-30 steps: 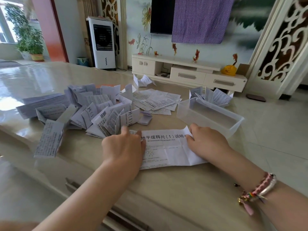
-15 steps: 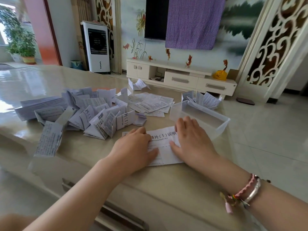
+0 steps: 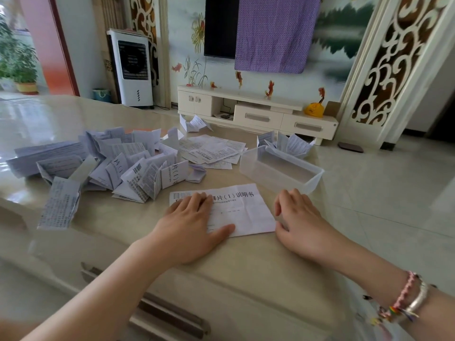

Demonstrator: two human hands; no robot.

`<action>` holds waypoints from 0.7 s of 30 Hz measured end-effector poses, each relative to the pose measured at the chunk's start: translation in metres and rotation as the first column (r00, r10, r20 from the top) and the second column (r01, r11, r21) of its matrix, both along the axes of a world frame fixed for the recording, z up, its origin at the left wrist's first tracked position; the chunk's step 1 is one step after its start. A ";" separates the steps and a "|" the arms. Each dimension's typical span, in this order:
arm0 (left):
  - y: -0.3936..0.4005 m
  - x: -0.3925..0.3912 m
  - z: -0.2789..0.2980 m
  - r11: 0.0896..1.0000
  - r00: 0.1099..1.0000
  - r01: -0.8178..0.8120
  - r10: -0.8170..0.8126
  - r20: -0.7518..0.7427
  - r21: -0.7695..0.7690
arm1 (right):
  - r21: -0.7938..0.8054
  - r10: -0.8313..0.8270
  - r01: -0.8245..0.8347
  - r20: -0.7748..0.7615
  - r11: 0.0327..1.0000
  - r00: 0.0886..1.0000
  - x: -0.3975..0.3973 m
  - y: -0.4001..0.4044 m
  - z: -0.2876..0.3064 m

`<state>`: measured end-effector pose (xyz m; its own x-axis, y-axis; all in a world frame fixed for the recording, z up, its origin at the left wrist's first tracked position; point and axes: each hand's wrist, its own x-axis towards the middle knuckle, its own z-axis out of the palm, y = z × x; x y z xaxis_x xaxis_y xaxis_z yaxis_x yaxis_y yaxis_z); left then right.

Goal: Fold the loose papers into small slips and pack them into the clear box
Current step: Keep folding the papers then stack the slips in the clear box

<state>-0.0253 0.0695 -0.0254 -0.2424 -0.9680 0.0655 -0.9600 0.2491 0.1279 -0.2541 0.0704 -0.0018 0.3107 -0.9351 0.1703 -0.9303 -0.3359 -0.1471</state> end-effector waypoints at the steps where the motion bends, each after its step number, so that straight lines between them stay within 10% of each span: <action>1: 0.000 0.001 -0.002 1.000 1.000 0.004 -0.004 0.006 -0.010 | -0.009 0.034 -0.034 0.005 0.999 0.999 -0.002 -0.001 0.000; 6: -0.003 0.002 -0.007 0.999 1.000 -0.001 0.001 -0.024 -0.036 | 0.027 0.295 -0.300 0.103 0.954 0.950 -0.011 -0.007 0.010; 15: 0.000 0.006 -0.006 0.995 0.989 0.029 -0.042 -0.143 -0.091 | -0.265 0.433 -0.565 -0.422 0.781 0.797 -0.020 -0.025 0.015; 21: 0.001 0.009 -0.004 0.985 0.969 0.129 -0.150 -0.196 -0.112 | -0.387 0.438 -0.469 -0.172 0.794 0.882 -0.007 -0.035 0.013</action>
<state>-0.0159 0.0709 -0.0289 -0.3465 -0.9119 0.2201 -0.8714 0.3998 0.2844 -0.2613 0.0351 0.0111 0.7074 -0.5342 0.4628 -0.6586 -0.7359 0.1573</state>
